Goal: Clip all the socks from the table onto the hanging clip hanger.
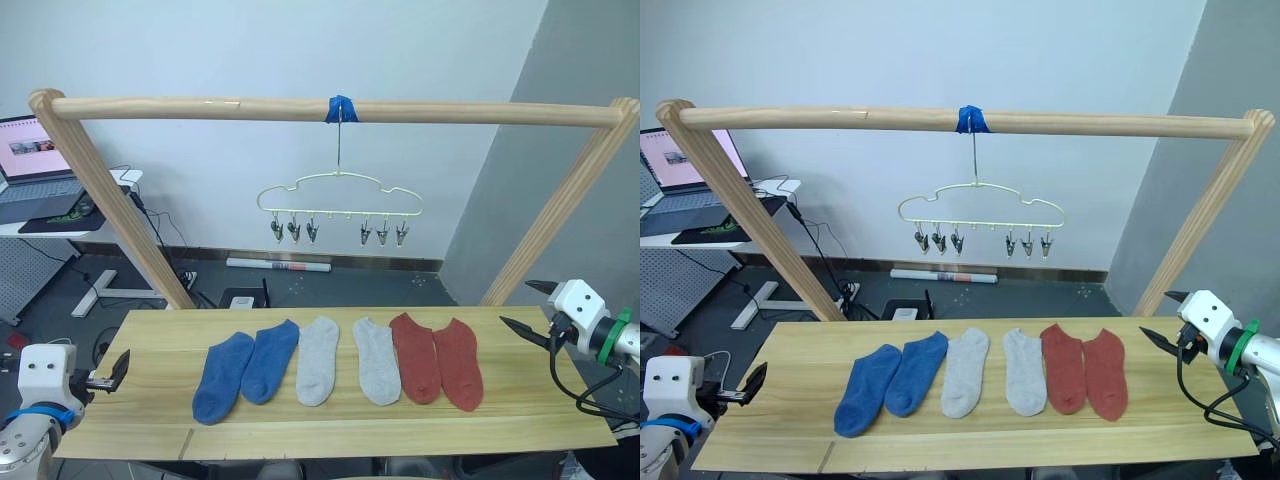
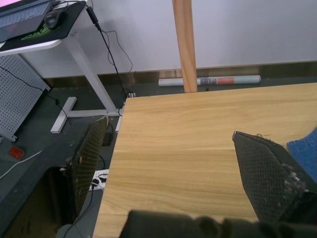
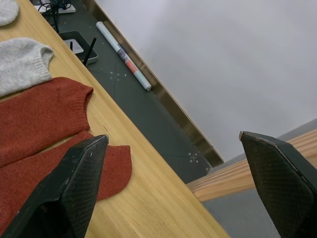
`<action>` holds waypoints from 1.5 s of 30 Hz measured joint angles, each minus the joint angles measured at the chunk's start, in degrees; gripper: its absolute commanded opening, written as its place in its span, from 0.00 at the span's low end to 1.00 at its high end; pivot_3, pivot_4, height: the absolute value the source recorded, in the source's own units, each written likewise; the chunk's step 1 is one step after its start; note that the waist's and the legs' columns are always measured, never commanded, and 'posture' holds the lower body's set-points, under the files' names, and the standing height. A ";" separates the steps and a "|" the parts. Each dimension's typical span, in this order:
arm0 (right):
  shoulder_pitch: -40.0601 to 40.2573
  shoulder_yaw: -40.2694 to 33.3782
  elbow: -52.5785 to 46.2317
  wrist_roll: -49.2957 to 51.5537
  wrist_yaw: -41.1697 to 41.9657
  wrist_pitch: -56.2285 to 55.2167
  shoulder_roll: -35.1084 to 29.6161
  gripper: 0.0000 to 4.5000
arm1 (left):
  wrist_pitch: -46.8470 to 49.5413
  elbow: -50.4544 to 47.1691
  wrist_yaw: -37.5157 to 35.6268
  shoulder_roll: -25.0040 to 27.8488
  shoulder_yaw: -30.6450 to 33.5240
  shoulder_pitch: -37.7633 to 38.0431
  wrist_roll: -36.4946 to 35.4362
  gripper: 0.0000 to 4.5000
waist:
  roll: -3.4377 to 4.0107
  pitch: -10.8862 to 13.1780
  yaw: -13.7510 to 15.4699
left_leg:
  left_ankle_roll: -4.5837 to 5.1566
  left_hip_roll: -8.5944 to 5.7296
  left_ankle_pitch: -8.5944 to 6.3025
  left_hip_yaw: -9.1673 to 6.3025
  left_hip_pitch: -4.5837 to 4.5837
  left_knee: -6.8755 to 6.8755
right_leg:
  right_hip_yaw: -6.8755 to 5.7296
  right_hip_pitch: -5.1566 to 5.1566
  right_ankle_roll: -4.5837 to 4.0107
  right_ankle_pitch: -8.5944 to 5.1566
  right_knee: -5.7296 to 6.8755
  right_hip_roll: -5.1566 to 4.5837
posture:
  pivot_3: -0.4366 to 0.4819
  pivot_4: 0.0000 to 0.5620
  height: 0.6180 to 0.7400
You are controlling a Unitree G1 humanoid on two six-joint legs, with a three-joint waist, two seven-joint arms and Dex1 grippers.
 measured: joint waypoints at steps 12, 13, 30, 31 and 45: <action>0.36 0.02 -0.17 0.03 0.01 0.01 0.06 0.99 | 1.57 -3.56 -3.89 -0.64 0.08 1.21 -2.67 1.00 | 0.00 0.01 0.01 | 0.00 0.00 0.00 0.00 0.00 0.01 | 0.00 0.00 0.00 0.00 0.00 -0.01 | 0.43 0.00 1.00; 0.36 0.03 -0.17 0.03 0.01 0.00 0.10 0.99 | 0.47 -3.57 -3.82 -1.11 0.28 0.69 -2.83 1.00 | -0.01 0.01 0.01 | 0.00 0.00 0.00 0.01 0.00 0.01 | 0.00 0.00 0.00 0.00 0.00 -0.01 | 0.43 0.00 1.00; 3.41 -0.02 -7.44 1.38 -0.02 0.53 1.38 0.99 | 0.98 -11.99 -1.10 -5.06 1.03 -2.33 -5.64 1.00 | 0.00 0.01 -0.11 | 0.00 0.00 0.00 0.03 -0.01 0.04 | 0.02 0.01 0.02 0.01 0.04 0.01 | 0.38 0.00 1.00; 3.59 -0.02 -9.55 2.06 -0.01 1.35 1.71 0.99 | 2.15 -13.53 -0.87 -5.34 0.63 -2.89 -5.90 1.00 | -0.01 0.01 -0.15 | 0.00 0.00 0.00 0.02 -0.01 0.04 | 0.02 0.02 0.02 0.01 0.04 0.01 | 0.37 0.00 1.00; 4.30 0.49 -46.42 14.96 -2.67 22.99 2.98 0.99 | 16.47 -31.64 5.14 -9.42 -5.42 -12.02 -8.09 1.00 | -0.30 5.87 -2.65 | -0.02 0.05 0.01 -0.01 -0.30 0.13 | 0.09 -0.14 0.13 0.08 0.02 0.03 | 0.24 0.35 1.00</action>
